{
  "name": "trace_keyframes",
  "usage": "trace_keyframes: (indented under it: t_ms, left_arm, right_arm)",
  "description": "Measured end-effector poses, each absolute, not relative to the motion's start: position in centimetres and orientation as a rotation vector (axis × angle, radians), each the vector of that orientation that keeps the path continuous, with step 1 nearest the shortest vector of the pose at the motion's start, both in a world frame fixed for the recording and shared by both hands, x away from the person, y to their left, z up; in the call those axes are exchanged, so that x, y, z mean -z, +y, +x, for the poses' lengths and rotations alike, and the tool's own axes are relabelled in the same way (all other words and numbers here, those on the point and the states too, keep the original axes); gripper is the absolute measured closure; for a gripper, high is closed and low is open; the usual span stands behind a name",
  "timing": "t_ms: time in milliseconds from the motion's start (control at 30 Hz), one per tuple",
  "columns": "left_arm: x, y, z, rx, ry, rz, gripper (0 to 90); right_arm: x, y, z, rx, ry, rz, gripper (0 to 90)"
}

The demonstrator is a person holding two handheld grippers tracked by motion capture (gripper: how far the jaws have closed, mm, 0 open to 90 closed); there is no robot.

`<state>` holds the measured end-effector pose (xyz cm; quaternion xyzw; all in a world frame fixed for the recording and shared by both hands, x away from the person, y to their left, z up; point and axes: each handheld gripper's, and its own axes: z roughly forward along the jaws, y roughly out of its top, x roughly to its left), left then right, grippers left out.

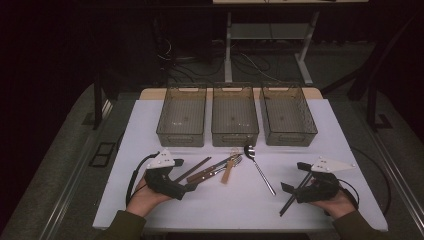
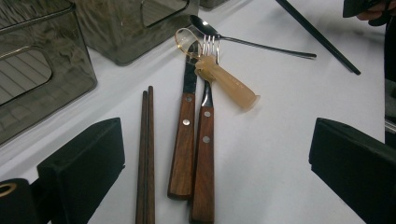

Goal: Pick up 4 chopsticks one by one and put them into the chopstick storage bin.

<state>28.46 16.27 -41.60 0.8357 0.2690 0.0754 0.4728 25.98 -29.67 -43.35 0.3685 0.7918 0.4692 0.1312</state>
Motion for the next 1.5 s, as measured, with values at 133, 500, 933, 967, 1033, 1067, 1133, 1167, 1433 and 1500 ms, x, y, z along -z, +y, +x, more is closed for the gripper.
trace_keyframes:
  t_ms: [133, 500, 933, 967, 1033, 1067, 1133, 1167, 1433, 1500]
  left_arm:
    - [41.5, 16.5, 28.4, -0.188, 0.661, 2.041, 3.6]
    - [41.3, 17.4, 28.3, -0.195, 0.673, 2.029, 13.0]
    - [41.0, 18.9, 28.3, -0.206, 0.707, 2.008, 15.3]
    - [41.1, 19.0, 28.3, -0.207, 0.711, 2.003, 15.7]
    - [41.0, 19.2, 28.3, -0.211, 0.713, 2.004, 15.9]
    - [41.0, 19.3, 28.3, -0.212, 0.715, 2.001, 16.1]
    - [41.0, 19.6, 28.2, -0.216, 0.718, 2.0, 16.7]
    - [40.9, 19.7, 28.2, -0.215, 0.723, 2.003, 16.7]
    - [41.0, 20.9, 27.8, -0.231, 0.749, 1.991, 18.6]
    - [41.0, 21.4, 27.6, -0.236, 0.757, 1.986, 19.2]
  right_arm:
    - [43.4, -29.7, 26.0, -1.359, 2.299, 1.071, 2.4]
    - [43.4, -29.7, 26.0, -1.359, 2.297, 1.071, 2.4]
    - [43.3, -29.7, 26.0, -1.357, 2.292, 1.074, 2.4]
    - [43.3, -29.7, 26.0, -1.357, 2.291, 1.076, 2.4]
    - [43.3, -29.7, 26.0, -1.356, 2.291, 1.077, 2.4]
    - [43.3, -29.7, 26.0, -1.356, 2.289, 1.076, 2.4]
    - [43.3, -29.8, 26.0, -1.356, 2.287, 1.078, 2.4]
    - [43.3, -29.8, 26.0, -1.356, 2.287, 1.078, 2.4]
    - [43.3, -29.8, 26.0, -1.358, 2.28, 1.083, 2.4]
    - [43.3, -29.8, 26.0, -1.356, 2.281, 1.085, 2.4]
